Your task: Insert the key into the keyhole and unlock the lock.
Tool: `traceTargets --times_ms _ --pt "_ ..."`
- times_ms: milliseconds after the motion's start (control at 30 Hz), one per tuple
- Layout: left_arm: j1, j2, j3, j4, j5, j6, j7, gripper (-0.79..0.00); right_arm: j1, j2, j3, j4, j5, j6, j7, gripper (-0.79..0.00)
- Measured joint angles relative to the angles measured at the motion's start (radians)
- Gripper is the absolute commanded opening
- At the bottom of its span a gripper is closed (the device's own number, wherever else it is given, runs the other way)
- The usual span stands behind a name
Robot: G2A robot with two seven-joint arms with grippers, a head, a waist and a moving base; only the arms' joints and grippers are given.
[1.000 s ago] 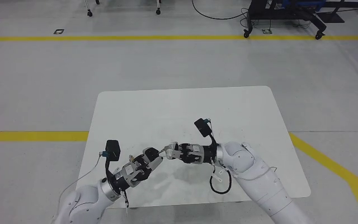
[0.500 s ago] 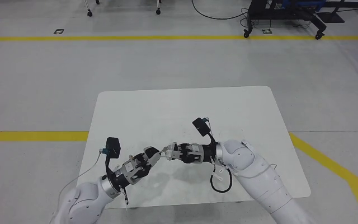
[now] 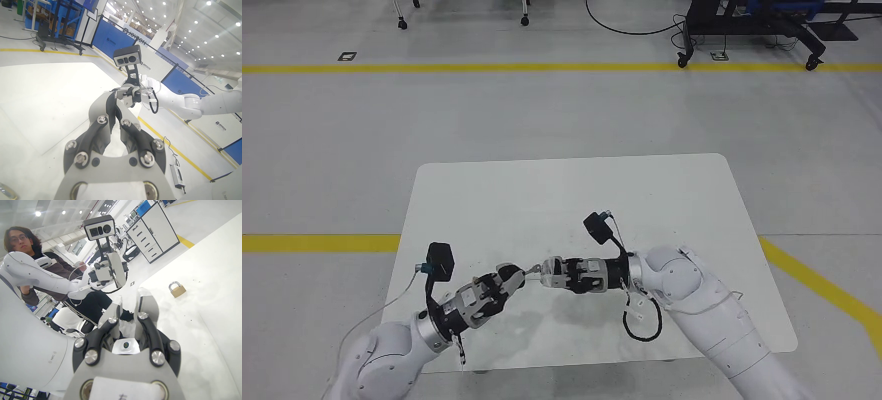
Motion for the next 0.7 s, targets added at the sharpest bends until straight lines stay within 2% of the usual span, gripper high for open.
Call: traceTargets --times_ms 33,167,267,333,533,700 --pt "0.000 0.001 -0.001 -0.001 -0.001 -0.001 -0.008 -0.785 -0.001 0.002 0.005 -0.004 0.000 0.001 0.004 -0.554" --pt "-0.002 0.006 -0.003 -0.005 -0.007 0.017 -0.067 -0.785 -0.007 0.010 0.018 -0.031 0.003 0.000 0.026 -0.560" --pt "-0.004 0.007 0.004 -0.010 -0.006 0.042 -0.092 -0.785 -0.007 0.014 0.020 -0.042 0.012 0.001 0.044 -0.619" --pt "-0.006 0.008 0.008 -0.009 -0.007 0.045 -0.099 -0.785 -0.004 0.015 0.019 -0.045 0.015 0.005 0.052 -0.668" --pt "-0.009 0.011 0.016 -0.001 -0.009 0.049 -0.118 -0.785 0.013 0.014 0.004 -0.043 0.019 0.016 0.065 -0.705" --pt "-0.015 0.012 0.024 0.003 -0.013 0.050 -0.121 -0.785 0.029 0.010 -0.012 -0.031 0.019 0.026 0.066 -0.785"
